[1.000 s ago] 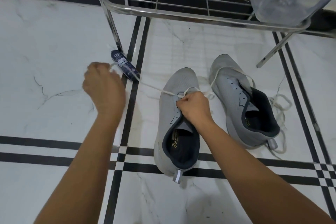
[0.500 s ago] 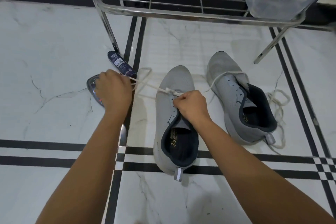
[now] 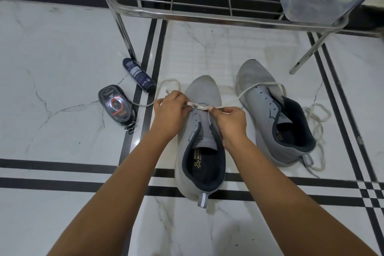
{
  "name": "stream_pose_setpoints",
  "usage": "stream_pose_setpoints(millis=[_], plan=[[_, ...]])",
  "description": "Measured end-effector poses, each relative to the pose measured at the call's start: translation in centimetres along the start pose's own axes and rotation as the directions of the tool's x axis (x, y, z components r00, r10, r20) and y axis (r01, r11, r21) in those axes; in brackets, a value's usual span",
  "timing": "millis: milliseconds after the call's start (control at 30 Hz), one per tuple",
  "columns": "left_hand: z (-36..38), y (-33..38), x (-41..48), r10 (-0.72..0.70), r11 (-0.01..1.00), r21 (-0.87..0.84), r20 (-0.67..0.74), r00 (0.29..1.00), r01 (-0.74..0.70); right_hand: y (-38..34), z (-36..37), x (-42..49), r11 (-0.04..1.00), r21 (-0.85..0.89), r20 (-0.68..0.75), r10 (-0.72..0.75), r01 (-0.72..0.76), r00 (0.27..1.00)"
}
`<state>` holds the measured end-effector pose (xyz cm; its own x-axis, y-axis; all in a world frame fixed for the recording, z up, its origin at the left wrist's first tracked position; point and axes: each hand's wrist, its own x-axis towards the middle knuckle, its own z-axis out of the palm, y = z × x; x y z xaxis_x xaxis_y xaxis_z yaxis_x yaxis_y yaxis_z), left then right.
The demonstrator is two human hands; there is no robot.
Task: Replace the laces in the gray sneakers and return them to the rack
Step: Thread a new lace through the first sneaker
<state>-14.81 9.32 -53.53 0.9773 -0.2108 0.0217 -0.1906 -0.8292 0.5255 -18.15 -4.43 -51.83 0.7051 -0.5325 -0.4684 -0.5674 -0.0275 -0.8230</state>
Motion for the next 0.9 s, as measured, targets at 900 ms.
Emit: stream_pose_setpoints(millis=[900], plan=[[-0.3,0.6,0.0,-0.027,0.992,0.128,0.052,0.998,0.02,-3.3,-1.0,0.8,0.868,0.471,0.091,0.13,-0.158,0.987]])
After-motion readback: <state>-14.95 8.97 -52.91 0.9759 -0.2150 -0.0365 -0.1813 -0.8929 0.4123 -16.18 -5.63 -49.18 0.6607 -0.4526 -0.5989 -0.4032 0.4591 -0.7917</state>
